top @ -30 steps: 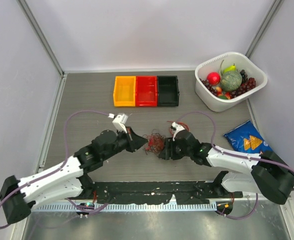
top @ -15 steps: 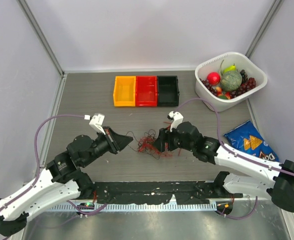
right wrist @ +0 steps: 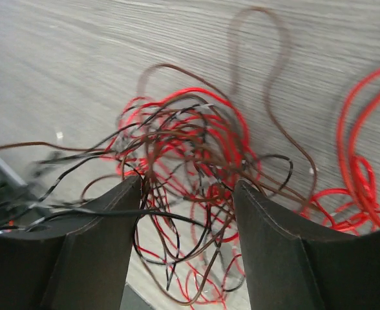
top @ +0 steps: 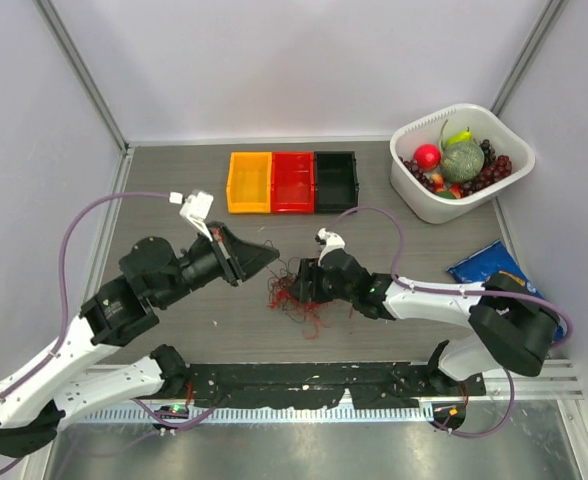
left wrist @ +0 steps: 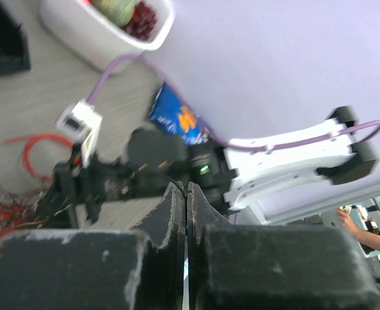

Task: Untangle the cables

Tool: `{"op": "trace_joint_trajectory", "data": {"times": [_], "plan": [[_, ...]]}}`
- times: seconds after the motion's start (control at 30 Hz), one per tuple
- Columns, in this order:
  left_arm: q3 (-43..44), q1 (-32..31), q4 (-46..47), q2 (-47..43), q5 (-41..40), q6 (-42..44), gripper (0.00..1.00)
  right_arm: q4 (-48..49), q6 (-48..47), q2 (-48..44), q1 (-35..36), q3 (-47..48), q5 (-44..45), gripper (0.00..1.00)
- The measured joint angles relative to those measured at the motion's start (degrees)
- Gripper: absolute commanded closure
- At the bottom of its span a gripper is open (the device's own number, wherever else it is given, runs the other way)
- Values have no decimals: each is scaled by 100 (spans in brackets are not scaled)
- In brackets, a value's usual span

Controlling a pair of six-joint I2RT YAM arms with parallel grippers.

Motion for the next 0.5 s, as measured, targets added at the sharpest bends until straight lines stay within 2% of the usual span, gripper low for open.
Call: {"op": "trace_joint_trajectory", "data": {"times": [0.1,0.2,0.3,0.5], "plan": [[990,0,-267,400,160,295,100,-203,245,184,-26,-20,385,37],[2430,0,-498,866,315,702,100,-282,376,85,-146,-94,695,37],[3410,0,-557,1169,267,1029,100,-520,382,-136,-271,-210,955,36],[4129,0,-697,1344,-330,1491,100,-1274,138,-662,-330,-234,1445,33]]}}
